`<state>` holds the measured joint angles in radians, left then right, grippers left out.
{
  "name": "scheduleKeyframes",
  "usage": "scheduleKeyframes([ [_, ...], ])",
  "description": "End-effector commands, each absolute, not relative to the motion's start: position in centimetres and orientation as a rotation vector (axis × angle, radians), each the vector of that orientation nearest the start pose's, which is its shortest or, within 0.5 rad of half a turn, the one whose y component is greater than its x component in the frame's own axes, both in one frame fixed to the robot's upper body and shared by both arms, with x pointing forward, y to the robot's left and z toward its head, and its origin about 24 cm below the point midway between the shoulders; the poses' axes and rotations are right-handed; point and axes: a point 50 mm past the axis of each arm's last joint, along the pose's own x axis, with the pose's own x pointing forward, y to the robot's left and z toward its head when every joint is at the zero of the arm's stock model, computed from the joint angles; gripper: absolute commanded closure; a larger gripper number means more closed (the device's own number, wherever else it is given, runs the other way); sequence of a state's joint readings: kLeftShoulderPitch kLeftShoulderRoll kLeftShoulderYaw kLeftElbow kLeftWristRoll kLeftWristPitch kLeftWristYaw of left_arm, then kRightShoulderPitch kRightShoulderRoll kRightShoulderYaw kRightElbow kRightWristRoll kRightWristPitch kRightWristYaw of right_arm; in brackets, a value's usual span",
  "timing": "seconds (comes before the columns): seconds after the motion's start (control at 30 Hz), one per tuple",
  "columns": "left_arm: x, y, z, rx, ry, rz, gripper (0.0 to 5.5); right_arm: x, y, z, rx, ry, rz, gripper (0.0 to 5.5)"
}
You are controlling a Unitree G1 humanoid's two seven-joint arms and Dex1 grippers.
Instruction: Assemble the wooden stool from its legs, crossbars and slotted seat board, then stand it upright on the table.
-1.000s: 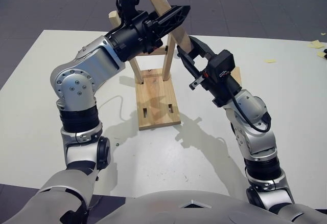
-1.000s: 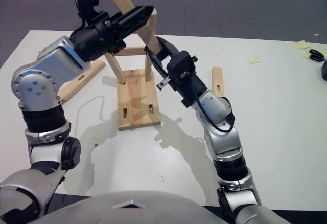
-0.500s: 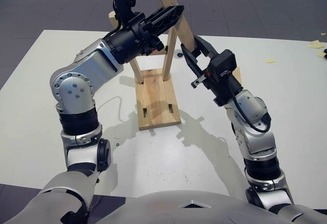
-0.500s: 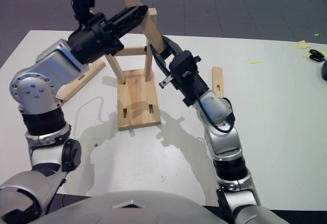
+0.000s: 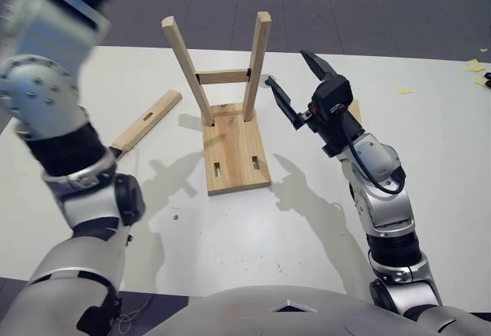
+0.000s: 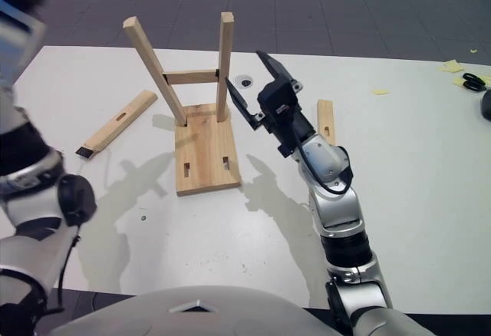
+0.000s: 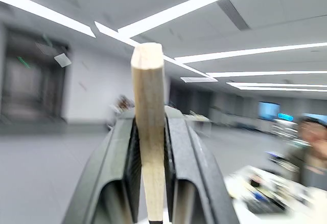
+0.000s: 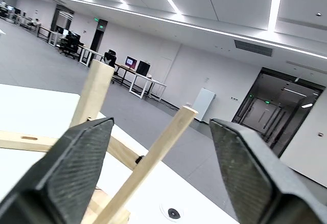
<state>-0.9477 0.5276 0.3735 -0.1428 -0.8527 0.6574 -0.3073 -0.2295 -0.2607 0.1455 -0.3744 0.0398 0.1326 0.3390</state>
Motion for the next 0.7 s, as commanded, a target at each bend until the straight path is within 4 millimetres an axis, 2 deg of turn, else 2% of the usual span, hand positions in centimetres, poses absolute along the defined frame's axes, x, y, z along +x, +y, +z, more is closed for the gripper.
scheduleKeyframes([
  [0.03,30.4,26.8,34.5,0.17,-0.564,-0.353,5.08,26.1,-13.1,15.9,-0.264,-0.368,0.462,1.26],
  [0.1,31.8,29.6,31.8,0.24,-0.452,-0.287,5.08,26.0,-13.5,15.8,-0.266,-0.361,0.446,0.94],
  [0.17,32.8,30.9,28.8,0.235,-0.353,-0.295,5.08,26.0,-13.7,15.8,-0.266,-0.358,0.434,0.6],
  [0.27,34.3,30.8,23.5,0.249,-0.189,-0.358,5.08,26.0,-14.0,15.8,-0.256,-0.352,0.415,0.11],
  [0.33,35.1,30.6,20.5,0.235,-0.102,-0.387,5.08,26.0,-14.1,15.6,-0.242,-0.344,0.405,0.11],
  [0.4,35.6,30.5,18.4,0.235,-0.025,-0.405,5.08,25.9,-14.1,15.5,-0.235,-0.338,0.403,0.1],
  [0.5,35.7,30.5,16.3,0.255,0.063,-0.44,5.08,26.0,-14.2,15.4,-0.239,-0.324,0.398,0.1],
  [0.7,35.5,30.8,15.2,0.267,0.124,-0.477,5.08,26.1,-14.5,15.3,-0.214,-0.308,0.378,0.1],
])
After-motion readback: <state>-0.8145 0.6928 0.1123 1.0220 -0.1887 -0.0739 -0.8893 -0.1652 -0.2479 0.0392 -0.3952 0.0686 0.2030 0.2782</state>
